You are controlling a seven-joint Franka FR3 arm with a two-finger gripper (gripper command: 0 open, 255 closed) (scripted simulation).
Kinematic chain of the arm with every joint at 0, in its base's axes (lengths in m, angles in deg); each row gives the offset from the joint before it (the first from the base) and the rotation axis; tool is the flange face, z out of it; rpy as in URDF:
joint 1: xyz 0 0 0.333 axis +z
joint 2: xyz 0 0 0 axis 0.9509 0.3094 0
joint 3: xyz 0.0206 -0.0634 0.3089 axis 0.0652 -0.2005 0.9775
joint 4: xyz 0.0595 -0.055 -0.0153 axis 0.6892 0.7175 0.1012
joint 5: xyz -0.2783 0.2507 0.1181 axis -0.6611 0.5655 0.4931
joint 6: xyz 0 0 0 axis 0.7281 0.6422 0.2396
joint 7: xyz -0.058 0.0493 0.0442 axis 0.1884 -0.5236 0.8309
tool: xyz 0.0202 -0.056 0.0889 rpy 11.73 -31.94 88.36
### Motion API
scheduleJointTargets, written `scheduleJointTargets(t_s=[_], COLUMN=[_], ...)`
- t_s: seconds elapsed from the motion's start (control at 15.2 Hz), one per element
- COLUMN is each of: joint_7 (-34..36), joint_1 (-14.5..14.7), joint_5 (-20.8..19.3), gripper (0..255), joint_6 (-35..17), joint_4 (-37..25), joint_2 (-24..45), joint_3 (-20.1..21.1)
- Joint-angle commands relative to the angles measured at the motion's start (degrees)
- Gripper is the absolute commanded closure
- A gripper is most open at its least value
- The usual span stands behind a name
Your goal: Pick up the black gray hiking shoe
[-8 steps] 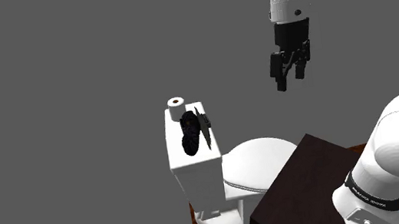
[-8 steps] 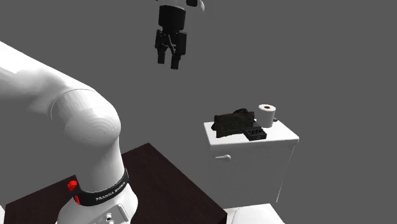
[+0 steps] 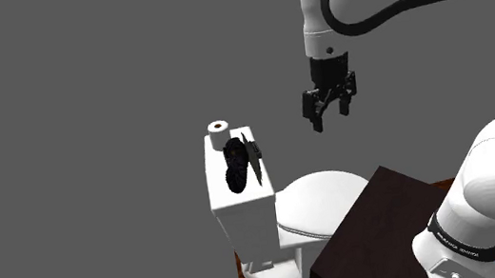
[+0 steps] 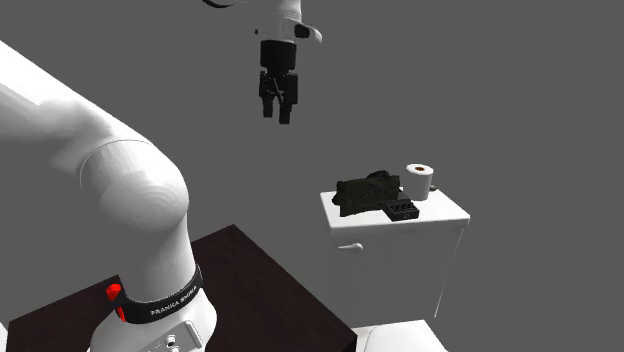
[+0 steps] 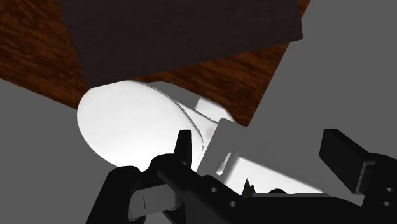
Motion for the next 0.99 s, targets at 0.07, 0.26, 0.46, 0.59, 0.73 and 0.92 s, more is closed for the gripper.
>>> scheduleJointTargets(t_s=[0.07, 0.26, 0.46, 0.59, 0.73, 0.92], joint_7=[5.52, 10.99, 17.06, 21.51, 26.30, 34.00], joint_1=[-0.71, -1.93, -3.47, -4.62, -5.74, -6.91], joint_5=[-0.19, -1.72, -4.54, -7.24, -10.65, -16.95], gripper=[0, 0, 0, 0, 0, 0], joint_6=[-6.52, -12.27, -17.40, -20.32, -22.75, -25.25], joint_4=[-0.19, -1.26, -3.21, -5.01, -7.20, -11.25], joint_2=[5.21, 10.98, 17.42, 22.03, 26.87, 34.49], joint_3=[4.06, 7.60, 10.93, 12.99, 14.81, 16.73])
